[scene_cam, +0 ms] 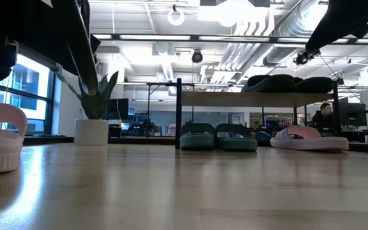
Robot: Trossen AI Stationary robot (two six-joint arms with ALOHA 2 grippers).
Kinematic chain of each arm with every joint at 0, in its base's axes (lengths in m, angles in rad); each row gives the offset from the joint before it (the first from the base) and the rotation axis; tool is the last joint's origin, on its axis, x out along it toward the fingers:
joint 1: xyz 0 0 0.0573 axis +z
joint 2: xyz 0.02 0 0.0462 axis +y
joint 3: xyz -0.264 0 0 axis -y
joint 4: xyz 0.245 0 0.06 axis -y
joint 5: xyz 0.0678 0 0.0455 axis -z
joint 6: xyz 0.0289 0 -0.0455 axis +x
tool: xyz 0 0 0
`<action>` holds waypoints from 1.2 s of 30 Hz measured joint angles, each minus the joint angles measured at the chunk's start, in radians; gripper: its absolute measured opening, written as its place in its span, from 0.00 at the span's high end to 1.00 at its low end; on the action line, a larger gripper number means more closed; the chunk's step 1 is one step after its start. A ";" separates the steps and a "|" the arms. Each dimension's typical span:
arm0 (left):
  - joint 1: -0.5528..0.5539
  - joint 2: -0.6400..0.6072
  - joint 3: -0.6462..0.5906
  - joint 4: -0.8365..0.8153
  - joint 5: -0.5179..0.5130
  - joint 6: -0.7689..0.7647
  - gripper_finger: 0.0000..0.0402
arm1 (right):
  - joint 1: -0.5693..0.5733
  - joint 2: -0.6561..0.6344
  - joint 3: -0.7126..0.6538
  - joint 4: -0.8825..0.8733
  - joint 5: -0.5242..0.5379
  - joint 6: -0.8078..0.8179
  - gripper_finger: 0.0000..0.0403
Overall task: Pick and place slides into the shelf
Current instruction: Move the pink slipper under the shelf
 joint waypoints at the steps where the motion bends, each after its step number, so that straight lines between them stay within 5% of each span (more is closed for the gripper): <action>1: 0.000 0.000 0.000 0.000 0.000 0.001 0.62 | 0.000 0.000 0.000 0.000 -0.001 0.000 1.00; 10: 0.000 0.000 0.000 -0.002 -0.014 -0.005 0.62 | 0.000 0.000 0.000 0.000 -0.035 0.000 1.00; 20: 0.000 0.002 -0.003 -0.034 -0.036 -0.029 0.94 | 0.000 0.000 0.000 0.012 -0.042 0.000 1.00; 36: 0.000 0.004 0.103 -0.072 -0.140 0.055 0.96 | 0.000 0.000 0.000 0.034 -0.037 0.000 1.00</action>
